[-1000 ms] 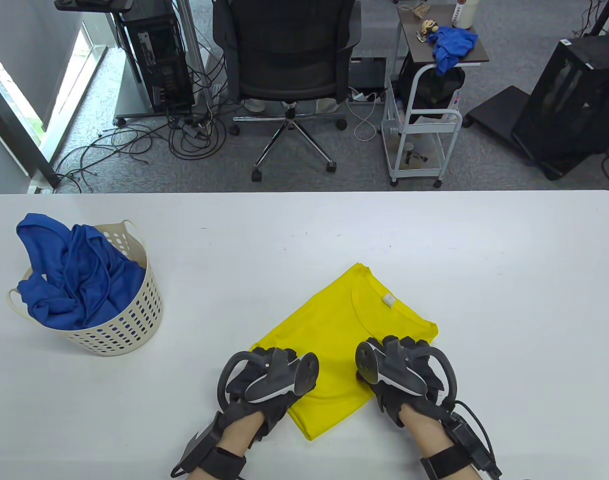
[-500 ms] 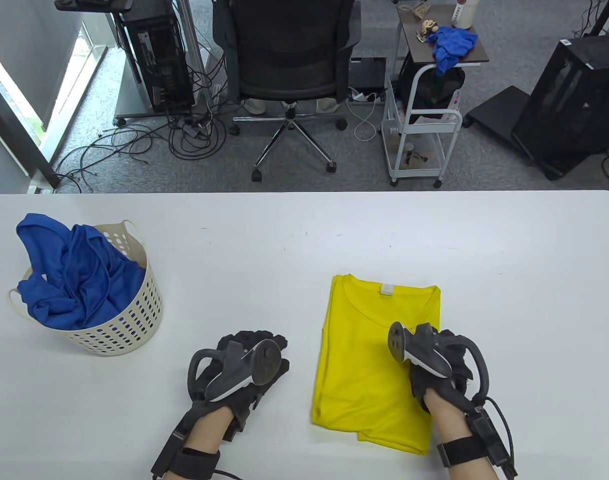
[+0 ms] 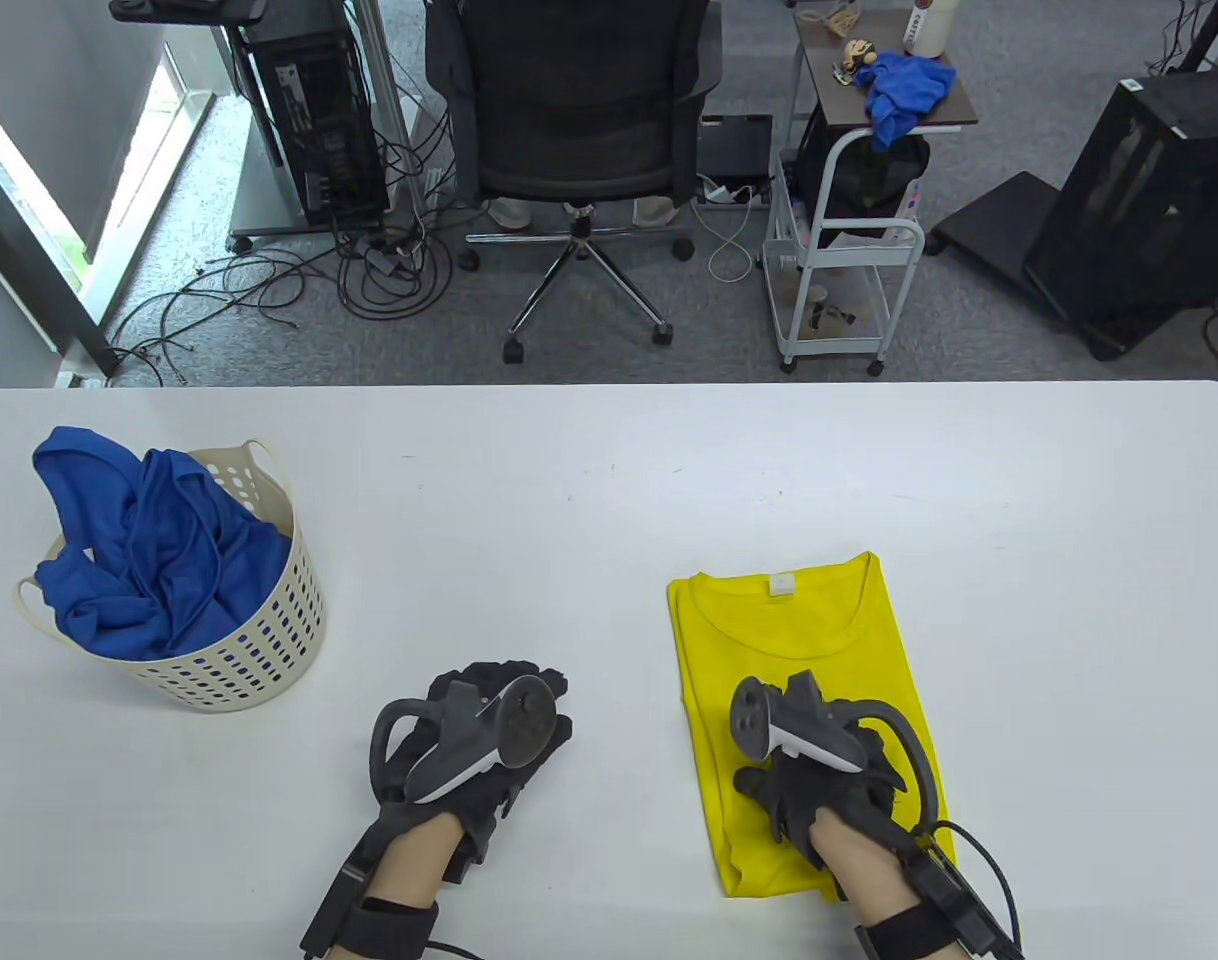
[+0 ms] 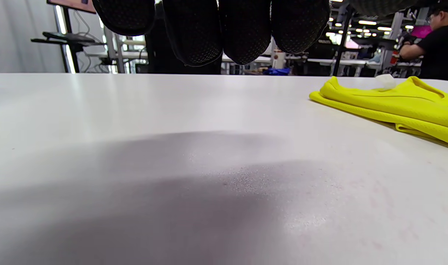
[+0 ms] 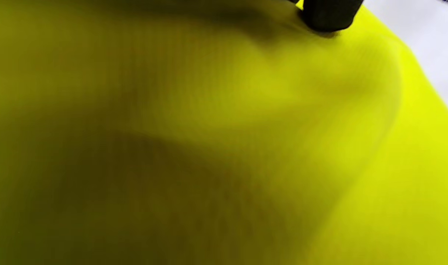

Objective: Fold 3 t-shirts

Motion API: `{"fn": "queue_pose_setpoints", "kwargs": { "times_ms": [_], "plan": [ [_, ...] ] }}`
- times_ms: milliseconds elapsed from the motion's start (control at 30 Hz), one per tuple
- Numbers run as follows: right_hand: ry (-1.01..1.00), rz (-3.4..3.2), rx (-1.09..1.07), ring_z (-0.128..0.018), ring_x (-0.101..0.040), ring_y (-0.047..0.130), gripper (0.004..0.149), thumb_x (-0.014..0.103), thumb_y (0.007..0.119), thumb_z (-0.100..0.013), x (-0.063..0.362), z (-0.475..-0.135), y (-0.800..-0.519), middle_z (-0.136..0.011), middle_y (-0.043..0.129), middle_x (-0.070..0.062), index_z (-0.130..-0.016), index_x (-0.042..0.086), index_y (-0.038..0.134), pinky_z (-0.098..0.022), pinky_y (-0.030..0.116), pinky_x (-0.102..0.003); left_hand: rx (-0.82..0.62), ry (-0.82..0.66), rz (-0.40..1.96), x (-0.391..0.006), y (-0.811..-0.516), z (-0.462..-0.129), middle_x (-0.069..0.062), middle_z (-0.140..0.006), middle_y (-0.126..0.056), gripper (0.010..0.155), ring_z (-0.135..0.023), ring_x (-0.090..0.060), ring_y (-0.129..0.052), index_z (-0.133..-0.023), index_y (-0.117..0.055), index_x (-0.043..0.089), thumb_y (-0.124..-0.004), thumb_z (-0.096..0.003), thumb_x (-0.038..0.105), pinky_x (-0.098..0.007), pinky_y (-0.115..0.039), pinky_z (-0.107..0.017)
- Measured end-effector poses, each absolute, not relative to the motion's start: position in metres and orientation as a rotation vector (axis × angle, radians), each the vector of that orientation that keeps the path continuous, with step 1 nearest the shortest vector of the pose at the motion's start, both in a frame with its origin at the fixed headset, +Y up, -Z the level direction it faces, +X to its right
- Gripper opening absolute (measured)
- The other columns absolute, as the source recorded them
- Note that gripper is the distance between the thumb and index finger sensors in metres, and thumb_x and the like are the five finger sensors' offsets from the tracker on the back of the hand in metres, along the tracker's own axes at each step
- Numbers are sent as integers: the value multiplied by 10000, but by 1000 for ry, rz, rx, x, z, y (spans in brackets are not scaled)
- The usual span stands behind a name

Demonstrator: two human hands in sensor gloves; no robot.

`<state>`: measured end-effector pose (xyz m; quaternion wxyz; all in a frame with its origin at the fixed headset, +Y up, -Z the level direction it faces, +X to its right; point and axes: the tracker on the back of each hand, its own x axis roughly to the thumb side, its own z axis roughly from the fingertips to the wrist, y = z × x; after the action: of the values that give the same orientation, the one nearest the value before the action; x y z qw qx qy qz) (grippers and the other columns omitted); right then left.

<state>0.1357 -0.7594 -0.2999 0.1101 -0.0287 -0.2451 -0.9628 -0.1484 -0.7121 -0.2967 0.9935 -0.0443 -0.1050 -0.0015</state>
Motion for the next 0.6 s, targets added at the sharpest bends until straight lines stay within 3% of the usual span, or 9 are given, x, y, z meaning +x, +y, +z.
{"fn": "queue_pose_setpoints", "kwargs": {
  "times_ms": [200,433,600],
  "plan": [
    [-723,-3004,126,-1002,-509,293,785,601,649,-444,173,-319,-762,-1121,193,-133,-1025,300,216,-663,504,-721,-102,-207,-3,-149,-713,-297,91,-1018,-727,603,-960,-202,-755,-975,-640,448,-592,-406,643,-511,-639,-749],
    [-782,-3142,471,-996,-508,190,766,585,692,-436,254,-334,-766,-1127,149,-52,-1001,374,220,-643,425,-779,-110,-206,-8,-149,-713,-297,94,-1018,-728,602,-963,-200,-753,-974,-639,450,-592,-406,643,-510,-638,-749],
    [-756,-3206,500,-1005,-471,158,761,568,729,-419,283,-338,-767,-1126,159,-17,-992,398,257,-649,371,-771,-110,-206,2,-150,-712,-298,92,-1018,-728,602,-964,-201,-752,-975,-641,449,-593,-407,643,-512,-636,-750]
  ]
}}
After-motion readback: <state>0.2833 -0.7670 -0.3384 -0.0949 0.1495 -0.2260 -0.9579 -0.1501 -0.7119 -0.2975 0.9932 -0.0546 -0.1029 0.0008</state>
